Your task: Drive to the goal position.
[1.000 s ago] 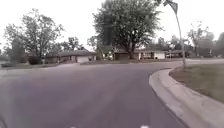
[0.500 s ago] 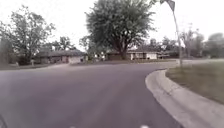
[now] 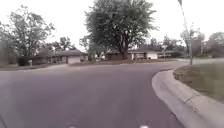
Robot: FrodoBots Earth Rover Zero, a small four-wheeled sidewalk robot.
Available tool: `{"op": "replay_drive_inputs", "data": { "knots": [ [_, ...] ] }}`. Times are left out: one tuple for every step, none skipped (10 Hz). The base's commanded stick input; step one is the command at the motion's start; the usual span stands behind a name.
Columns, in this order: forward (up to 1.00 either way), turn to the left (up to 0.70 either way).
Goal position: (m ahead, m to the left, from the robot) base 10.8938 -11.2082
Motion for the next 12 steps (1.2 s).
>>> {"op": "replay_drive_inputs", "data": {
  "knots": [
    [1.00, -0.04],
    [1.00, -0.29],
    [1.00, -0.40],
    [1.00, -0.40],
    [1.00, -0.40],
    [1.00, -0.40],
    [1.00, -0.40],
    [1.00, -0.40],
    [1.00, -0.36],
    [1.00, -0.28],
    [1.00, -0.21],
    [1.00, -0.14]
  ]
}}
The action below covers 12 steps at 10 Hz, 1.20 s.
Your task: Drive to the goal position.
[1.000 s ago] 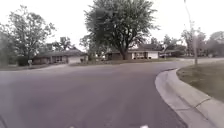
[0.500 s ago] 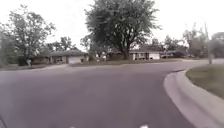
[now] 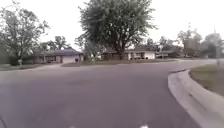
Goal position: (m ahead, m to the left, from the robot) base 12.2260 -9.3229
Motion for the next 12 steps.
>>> {"op": "replay_drive_inputs", "data": {
  "knots": [
    [1.00, 0.00],
    [1.00, 0.00],
    [1.00, 0.00],
    [1.00, -0.08],
    [1.00, -0.20],
    [1.00, -0.36],
    [1.00, -0.40],
    [1.00, -0.40],
    [1.00, -0.40],
    [1.00, -0.40],
    [1.00, -0.40],
    [1.00, -0.40]
  ]
}}
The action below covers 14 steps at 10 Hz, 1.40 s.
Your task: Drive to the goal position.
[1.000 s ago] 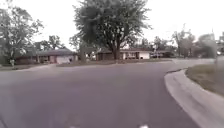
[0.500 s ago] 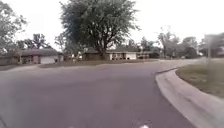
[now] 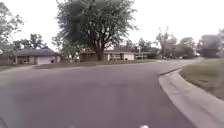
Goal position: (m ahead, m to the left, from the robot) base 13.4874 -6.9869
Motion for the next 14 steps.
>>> {"op": "replay_drive_inputs", "data": {
  "knots": [
    [1.00, -0.40],
    [1.00, -0.40],
    [1.00, -0.40],
    [1.00, -0.40],
    [1.00, -0.40],
    [1.00, -0.40],
    [1.00, -0.31],
    [1.00, 0.00],
    [1.00, 0.00],
    [1.00, 0.00],
    [1.00, 0.00],
    [1.00, -0.30],
    [1.00, -0.38],
    [1.00, -0.23]
  ]
}}
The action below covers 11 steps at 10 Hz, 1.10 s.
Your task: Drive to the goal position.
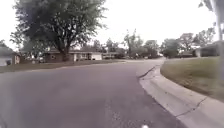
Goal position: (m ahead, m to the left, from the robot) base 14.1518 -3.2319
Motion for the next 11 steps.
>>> {"op": "replay_drive_inputs", "data": {
  "knots": [
    [1.00, -0.02],
    [1.00, 0.00],
    [1.00, 0.00],
    [1.00, 0.00],
    [1.00, 0.00],
    [1.00, 0.00],
    [1.00, 0.00],
    [1.00, 0.00],
    [1.00, 0.00],
    [1.00, 0.00],
    [1.00, 0.00]
  ]
}}
